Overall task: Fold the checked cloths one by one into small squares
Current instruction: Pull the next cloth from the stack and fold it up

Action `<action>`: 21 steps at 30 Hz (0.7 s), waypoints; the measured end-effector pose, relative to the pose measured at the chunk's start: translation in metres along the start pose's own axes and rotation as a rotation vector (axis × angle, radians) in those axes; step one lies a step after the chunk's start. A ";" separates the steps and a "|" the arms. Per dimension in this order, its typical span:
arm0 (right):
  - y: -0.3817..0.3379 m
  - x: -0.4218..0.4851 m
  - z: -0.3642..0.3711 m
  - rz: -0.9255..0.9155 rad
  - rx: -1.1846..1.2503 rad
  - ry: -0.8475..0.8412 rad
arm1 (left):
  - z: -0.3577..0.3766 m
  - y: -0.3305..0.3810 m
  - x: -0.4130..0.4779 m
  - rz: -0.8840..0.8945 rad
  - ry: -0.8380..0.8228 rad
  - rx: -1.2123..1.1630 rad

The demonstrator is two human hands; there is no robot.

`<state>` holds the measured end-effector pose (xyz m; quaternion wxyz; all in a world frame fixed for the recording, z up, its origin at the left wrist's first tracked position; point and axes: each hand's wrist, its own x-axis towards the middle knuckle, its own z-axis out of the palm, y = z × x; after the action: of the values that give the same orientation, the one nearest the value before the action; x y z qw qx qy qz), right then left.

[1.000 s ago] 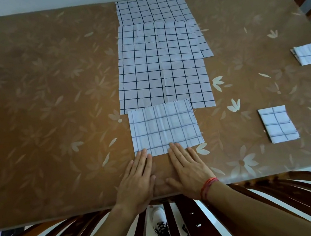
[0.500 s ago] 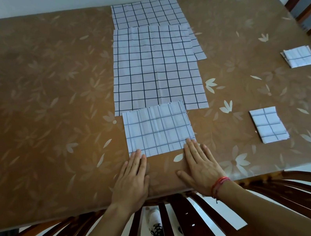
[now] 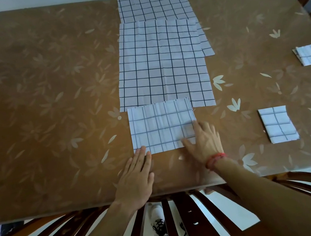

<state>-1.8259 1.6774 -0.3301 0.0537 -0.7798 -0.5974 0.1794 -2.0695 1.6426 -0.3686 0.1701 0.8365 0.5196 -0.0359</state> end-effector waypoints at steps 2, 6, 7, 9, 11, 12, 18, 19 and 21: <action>-0.006 0.017 -0.004 0.102 0.073 -0.003 | -0.002 0.000 0.000 0.001 -0.009 -0.022; -0.017 0.036 -0.011 0.259 0.157 -0.022 | -0.005 0.002 -0.002 0.006 -0.030 -0.028; -0.019 0.040 -0.012 0.291 0.182 -0.019 | -0.006 0.002 -0.002 0.006 -0.026 -0.034; -0.023 0.045 -0.013 0.347 0.243 -0.011 | -0.006 0.001 -0.002 0.006 -0.020 -0.050; -0.025 0.051 -0.013 0.389 0.311 -0.015 | -0.005 0.001 -0.003 0.007 -0.012 -0.059; -0.024 0.054 -0.013 0.409 0.359 -0.024 | -0.005 0.001 -0.003 0.007 -0.010 -0.061; -0.016 0.063 -0.020 0.496 0.590 -0.064 | -0.003 0.000 -0.003 0.004 -0.004 -0.075; -0.017 0.063 -0.023 0.503 0.615 -0.073 | -0.003 0.000 -0.003 0.003 -0.003 -0.077; -0.017 0.064 -0.026 0.508 0.664 -0.077 | -0.003 0.000 -0.003 0.000 -0.002 -0.080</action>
<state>-1.8180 1.7465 -0.3151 0.2336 -0.8354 -0.2976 0.3987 -2.0710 1.6414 -0.3653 0.2041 0.8289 0.5206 -0.0160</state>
